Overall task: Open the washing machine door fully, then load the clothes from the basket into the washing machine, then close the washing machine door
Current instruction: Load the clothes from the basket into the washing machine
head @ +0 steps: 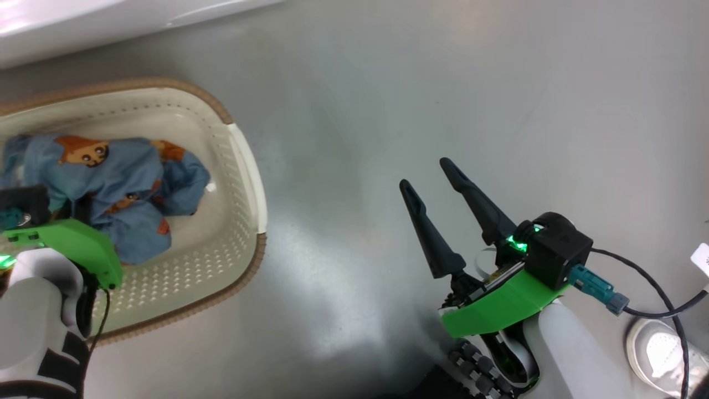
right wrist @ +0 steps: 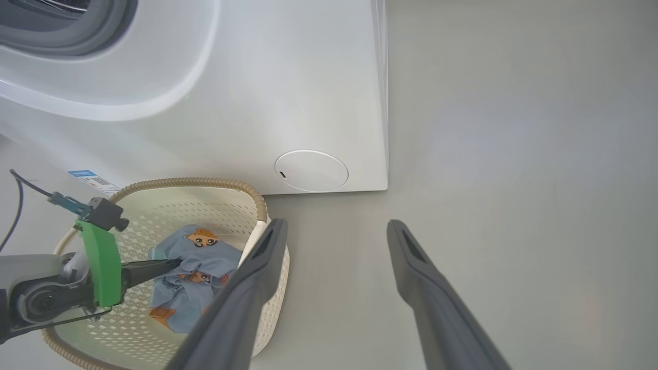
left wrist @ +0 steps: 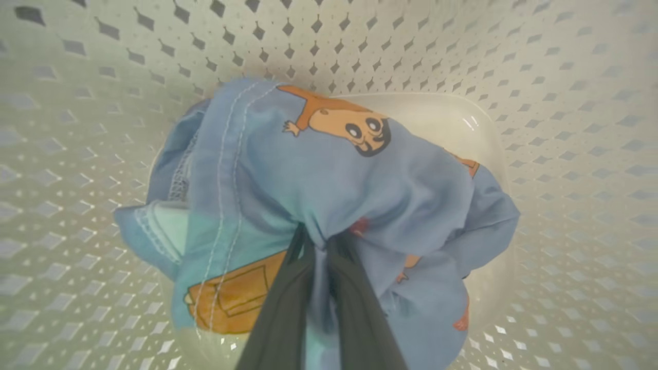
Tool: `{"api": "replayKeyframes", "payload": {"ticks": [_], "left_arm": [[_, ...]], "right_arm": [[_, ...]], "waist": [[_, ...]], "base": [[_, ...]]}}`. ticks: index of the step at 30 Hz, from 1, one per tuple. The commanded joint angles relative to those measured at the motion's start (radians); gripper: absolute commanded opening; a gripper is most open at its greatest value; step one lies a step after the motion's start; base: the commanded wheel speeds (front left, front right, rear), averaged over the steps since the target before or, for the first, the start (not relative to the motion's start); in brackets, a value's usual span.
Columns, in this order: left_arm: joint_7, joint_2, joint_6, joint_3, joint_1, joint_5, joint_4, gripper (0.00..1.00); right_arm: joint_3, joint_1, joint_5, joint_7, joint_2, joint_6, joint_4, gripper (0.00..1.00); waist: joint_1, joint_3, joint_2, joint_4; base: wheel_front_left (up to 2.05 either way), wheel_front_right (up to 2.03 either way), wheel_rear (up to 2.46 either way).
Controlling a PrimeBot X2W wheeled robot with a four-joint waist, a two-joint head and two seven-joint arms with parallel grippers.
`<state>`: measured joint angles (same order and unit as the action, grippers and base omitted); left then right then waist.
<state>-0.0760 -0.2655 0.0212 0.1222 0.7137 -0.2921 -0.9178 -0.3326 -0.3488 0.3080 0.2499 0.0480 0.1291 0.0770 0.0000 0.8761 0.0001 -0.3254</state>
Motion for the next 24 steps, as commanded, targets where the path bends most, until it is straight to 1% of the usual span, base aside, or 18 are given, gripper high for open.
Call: {"api": "replayKeyframes", "payload": {"ticks": [1, 4, 11, 20, 24], "left_arm": [[-0.027, -0.019, 0.010, -0.017, -0.058, -0.017, 0.033, 0.00], [-0.044, -0.012, 0.018, -0.016, -0.078, -0.025, 0.055, 0.00], [-0.103, 0.011, 0.043, -0.012, -0.164, -0.053, 0.159, 0.00], [-0.151, 0.034, 0.053, -0.026, -0.273, -0.093, 0.318, 0.00], [-0.161, 0.047, 0.048, -0.033, -0.337, -0.109, 0.391, 0.00]], "right_arm": [[-0.004, 0.023, -0.008, 0.012, 0.002, 0.002, -0.011, 1.00], [0.005, 0.025, -0.015, 0.012, 0.002, 0.002, -0.007, 1.00], [0.037, 0.036, -0.048, 0.012, 0.002, 0.002, -0.001, 1.00], [0.072, 0.050, -0.092, 0.012, 0.002, 0.002, 0.010, 1.00], [0.085, 0.068, -0.107, 0.012, 0.002, 0.002, 0.015, 1.00]], "waist": [[0.0000, -0.019, -0.0001, 0.024], [0.0000, -0.029, -0.0001, 0.035], [0.0000, -0.075, -0.0001, 0.076], [0.0000, -0.153, -0.0001, 0.124], [0.0000, -0.200, -0.0001, 0.139]], "base": [[0.00, 0.00, 0.00], [0.00, 0.00, 0.00], [0.00, 0.00, 0.00], [0.00, 0.00, 0.00], [0.00, 0.00, 0.00]]}}
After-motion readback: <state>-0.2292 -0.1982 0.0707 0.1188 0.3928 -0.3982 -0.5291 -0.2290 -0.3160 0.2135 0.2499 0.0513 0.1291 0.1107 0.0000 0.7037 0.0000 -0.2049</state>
